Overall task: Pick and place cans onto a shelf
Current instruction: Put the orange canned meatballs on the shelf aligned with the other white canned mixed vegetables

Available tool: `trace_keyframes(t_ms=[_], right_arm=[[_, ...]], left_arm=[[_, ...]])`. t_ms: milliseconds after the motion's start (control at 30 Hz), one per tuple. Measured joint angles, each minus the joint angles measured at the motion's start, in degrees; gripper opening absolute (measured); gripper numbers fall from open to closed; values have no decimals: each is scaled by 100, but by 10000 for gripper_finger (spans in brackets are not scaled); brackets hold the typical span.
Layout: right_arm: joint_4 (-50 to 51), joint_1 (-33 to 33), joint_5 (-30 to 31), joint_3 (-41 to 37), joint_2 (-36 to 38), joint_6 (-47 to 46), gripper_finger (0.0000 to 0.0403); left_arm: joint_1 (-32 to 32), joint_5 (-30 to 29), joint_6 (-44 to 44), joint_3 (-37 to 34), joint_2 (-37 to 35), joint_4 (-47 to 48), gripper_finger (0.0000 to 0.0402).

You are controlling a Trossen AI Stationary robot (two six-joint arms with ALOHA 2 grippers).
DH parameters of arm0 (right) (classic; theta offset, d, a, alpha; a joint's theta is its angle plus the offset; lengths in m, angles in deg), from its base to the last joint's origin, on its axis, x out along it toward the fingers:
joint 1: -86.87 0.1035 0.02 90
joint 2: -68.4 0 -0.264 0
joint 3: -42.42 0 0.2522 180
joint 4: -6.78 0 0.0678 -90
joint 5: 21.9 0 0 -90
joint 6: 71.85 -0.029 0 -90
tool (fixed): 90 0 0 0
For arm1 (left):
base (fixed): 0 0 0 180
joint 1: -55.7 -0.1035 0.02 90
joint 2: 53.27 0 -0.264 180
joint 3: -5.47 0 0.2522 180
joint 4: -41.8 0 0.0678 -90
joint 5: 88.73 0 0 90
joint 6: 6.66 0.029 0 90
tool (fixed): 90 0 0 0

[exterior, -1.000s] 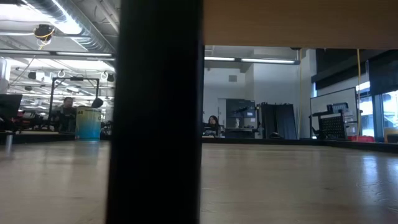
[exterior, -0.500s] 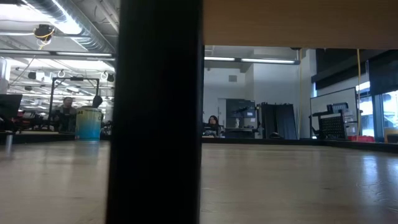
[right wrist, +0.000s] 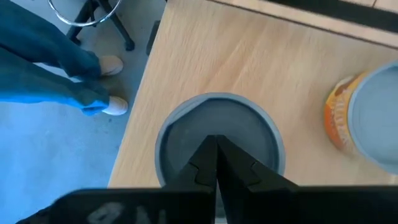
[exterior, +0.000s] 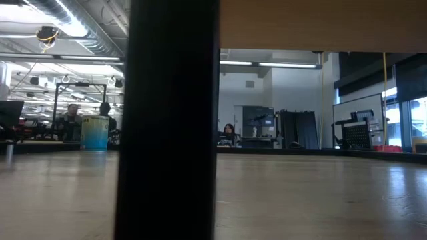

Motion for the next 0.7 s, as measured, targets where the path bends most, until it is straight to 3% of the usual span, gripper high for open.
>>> trace_keyframes(t_ms=[700], right_arm=[[1109,315,-446,-13,203,-435,10]], left_arm=[[2,-2,-9,0,4,2,0]])
